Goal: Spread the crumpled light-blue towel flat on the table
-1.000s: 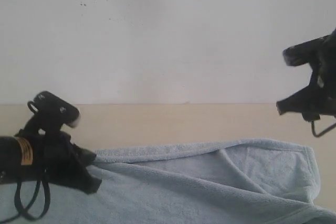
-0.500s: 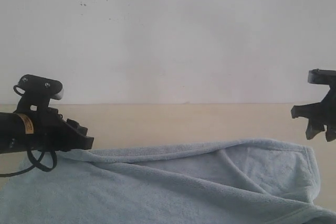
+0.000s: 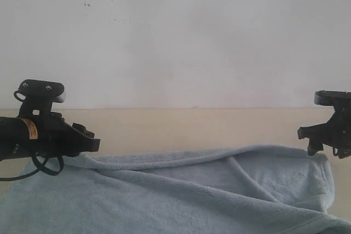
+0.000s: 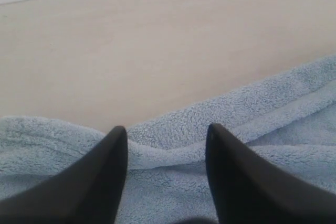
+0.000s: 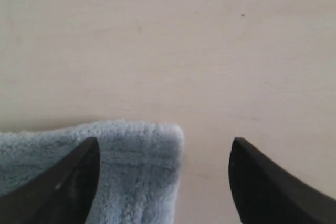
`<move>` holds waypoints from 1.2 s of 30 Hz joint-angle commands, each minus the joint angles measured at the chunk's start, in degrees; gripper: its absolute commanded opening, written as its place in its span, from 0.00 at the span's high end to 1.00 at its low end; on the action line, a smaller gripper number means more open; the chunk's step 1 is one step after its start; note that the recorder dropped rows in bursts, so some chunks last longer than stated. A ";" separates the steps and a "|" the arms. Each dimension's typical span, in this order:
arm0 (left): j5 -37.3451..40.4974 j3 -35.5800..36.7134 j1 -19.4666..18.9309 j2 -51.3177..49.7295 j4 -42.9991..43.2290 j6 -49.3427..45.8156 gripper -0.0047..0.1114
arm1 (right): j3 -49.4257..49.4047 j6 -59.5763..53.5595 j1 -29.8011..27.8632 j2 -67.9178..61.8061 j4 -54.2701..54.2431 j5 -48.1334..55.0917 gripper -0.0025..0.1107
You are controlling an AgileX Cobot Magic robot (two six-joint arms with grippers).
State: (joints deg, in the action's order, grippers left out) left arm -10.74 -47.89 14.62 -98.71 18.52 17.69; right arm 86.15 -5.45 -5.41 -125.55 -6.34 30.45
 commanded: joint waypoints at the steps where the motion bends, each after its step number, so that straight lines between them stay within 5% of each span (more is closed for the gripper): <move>1: 0.06 -0.32 -0.17 -0.07 -0.25 0.65 0.57 | 0.30 -1.34 -0.10 -0.84 -1.12 -1.67 0.40; 6: 0.06 -0.32 -0.17 -0.07 -0.25 0.68 0.57 | 0.30 -2.77 -0.10 -0.96 -2.13 -1.88 0.43; 13: 0.06 -0.32 -0.17 -0.07 -0.25 0.68 0.57 | 0.30 -5.41 -0.10 -0.96 -2.21 -0.75 0.70; 24: 0.06 -0.32 -0.17 -0.07 -0.25 0.68 0.57 | 0.30 -5.95 -0.10 -0.96 -2.29 -0.51 0.74; 29: 0.06 -0.32 -0.17 -0.07 -0.25 0.68 0.57 | 0.30 -8.35 -0.10 -0.96 -2.29 -0.51 0.98; 36: -0.17 -0.32 -0.17 -0.07 -0.25 0.66 0.57 | 0.76 -9.36 -0.10 0.02 -2.29 -8.14 0.98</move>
State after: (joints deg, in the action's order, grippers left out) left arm -10.74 -47.89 14.62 -98.71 18.52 17.91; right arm 86.15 -13.52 -5.41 -126.61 -8.45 26.27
